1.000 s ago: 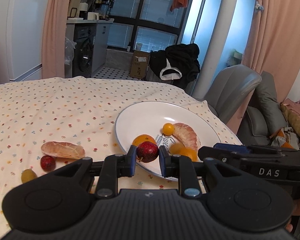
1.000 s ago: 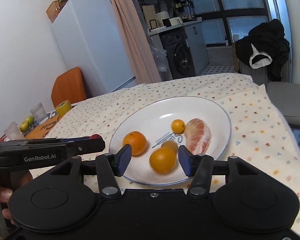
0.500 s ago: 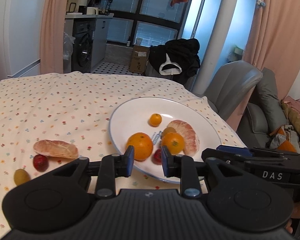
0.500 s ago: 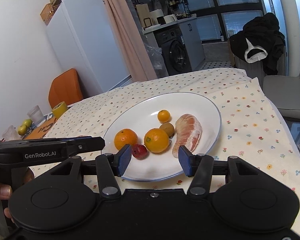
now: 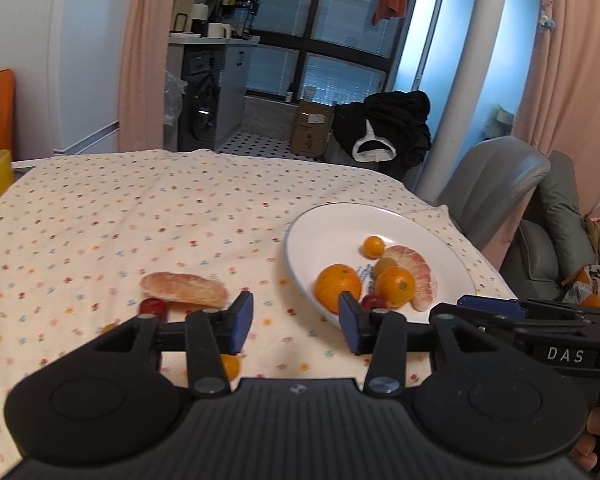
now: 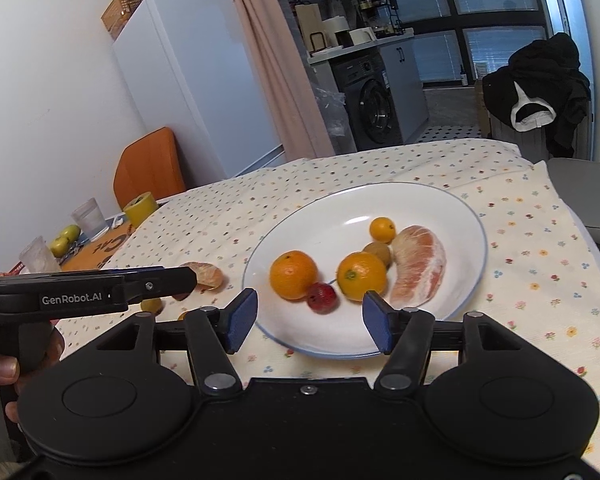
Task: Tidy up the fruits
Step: 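Open both grippers to release the orange and plum on the plate, then move both grippers back to the fruit cluster toward the pomelo piece and brown fruit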
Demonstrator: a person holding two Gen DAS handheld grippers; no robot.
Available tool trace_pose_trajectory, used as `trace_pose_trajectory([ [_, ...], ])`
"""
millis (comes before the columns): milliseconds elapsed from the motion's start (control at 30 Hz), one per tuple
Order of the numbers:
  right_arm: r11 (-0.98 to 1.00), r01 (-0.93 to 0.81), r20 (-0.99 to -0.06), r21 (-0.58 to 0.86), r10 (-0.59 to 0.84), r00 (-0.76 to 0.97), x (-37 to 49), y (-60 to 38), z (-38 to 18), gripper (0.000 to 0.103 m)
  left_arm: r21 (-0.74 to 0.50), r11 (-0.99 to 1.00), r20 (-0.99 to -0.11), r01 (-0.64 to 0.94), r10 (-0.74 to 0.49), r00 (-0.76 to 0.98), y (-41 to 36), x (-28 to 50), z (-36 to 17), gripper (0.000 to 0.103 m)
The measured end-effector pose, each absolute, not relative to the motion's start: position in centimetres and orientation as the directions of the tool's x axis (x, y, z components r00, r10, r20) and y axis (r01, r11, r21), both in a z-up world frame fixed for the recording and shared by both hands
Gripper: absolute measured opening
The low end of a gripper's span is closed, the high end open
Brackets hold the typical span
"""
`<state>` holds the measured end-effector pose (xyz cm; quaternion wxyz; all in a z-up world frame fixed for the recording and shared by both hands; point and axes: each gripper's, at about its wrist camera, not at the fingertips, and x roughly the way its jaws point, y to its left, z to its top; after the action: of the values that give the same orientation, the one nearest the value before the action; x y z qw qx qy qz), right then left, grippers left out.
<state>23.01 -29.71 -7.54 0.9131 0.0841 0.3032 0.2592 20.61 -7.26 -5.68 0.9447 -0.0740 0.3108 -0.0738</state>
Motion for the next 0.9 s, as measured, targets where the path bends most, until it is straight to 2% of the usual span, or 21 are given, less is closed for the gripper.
trace_pose_trajectory([
  [167, 0.848, -0.438, -0.509, 0.300, 0.530, 0.678, 22.7, -28.6, -7.3, 0.066, -0.182, 0.981, -0.577, 0.063, -0.159, 0.801, -5.9, 19.9, -5.6, 0.059],
  [300, 0.847, -0.444, -0.507, 0.293, 0.531, 0.679, 22.5, -27.7, -7.2, 0.078, -0.166, 0.985, -0.570, 0.036, -0.126, 0.812, -5.1, 19.3, -5.4, 0.074],
  [433, 0.842, -0.454, -0.497, 0.291, 0.538, 0.681, 22.4, -27.0, -7.0, 0.091, -0.152, 0.988, -0.568, 0.001, -0.088, 0.818, -4.1, 18.7, -5.4, 0.083],
  [567, 0.838, -0.474, -0.480, 0.271, 0.545, 0.687, 22.0, -25.8, -6.8, 0.100, -0.136, 0.989, -0.581, -0.051, -0.038, 0.813, -2.9, 18.2, -5.6, 0.087],
  [900, 0.815, -0.511, -0.488, 0.274, 0.575, 0.657, 21.9, -23.4, -6.5, 0.103, -0.157, 0.979, -0.579, -0.131, 0.016, 0.815, 0.5, 16.7, -5.5, 0.088],
])
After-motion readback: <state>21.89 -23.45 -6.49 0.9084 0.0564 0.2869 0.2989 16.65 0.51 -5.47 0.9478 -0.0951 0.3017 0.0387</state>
